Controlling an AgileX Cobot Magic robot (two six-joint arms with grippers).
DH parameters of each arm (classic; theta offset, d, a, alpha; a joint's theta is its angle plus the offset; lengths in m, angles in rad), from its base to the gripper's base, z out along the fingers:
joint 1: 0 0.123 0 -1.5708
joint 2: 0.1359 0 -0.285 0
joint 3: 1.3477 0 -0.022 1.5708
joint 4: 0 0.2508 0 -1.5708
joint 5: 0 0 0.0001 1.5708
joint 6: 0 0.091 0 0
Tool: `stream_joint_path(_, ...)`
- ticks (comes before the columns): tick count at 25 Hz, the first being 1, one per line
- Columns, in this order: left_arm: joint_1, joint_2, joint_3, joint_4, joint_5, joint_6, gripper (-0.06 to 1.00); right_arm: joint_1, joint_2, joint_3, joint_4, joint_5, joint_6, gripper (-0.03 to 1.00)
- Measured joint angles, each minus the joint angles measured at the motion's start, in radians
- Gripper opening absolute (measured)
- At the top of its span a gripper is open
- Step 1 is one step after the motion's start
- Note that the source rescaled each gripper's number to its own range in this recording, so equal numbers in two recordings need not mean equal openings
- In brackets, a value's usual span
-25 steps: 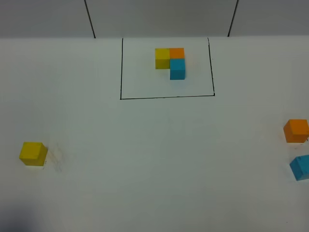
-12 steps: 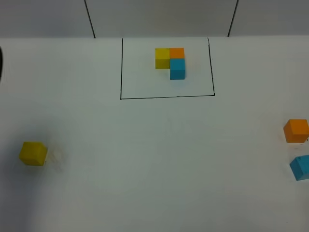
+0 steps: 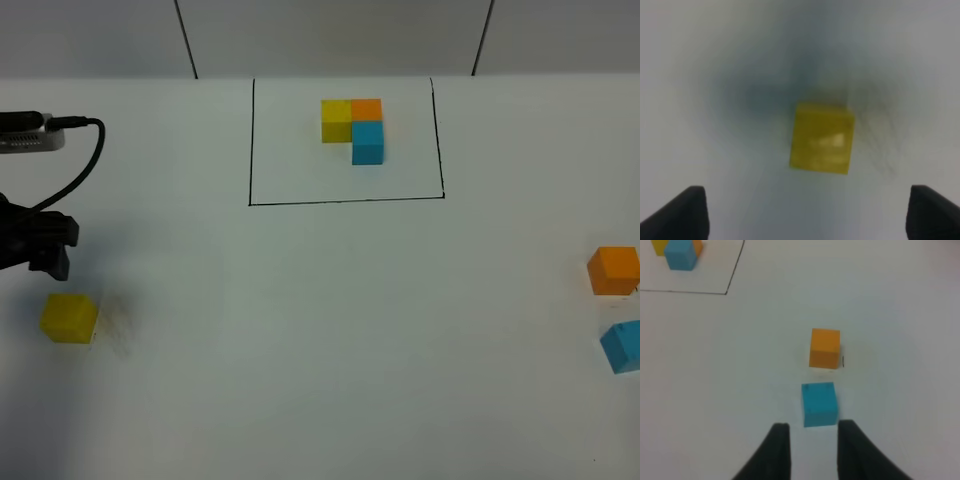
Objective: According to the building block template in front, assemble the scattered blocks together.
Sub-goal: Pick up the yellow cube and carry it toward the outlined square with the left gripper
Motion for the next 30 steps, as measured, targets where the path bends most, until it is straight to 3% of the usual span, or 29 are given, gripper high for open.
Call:
stream_joint_path(8,0.000,0.125,0.000,-0.006,-0.060,0.000,0.68,0.000,0.000,0.000,0.000,0.000,0.000,0.00)
stream_joint_path(16,0.000,0.152,0.058,-0.073,-0.188,0.067,0.68,0.000,0.000,0.000,0.000,0.000,0.000,0.00)
stream_joint_path(30,0.000,0.251,0.083,-0.074,-0.243,0.074,0.68,0.000,0.000,0.000,0.000,0.000,0.000,0.00)
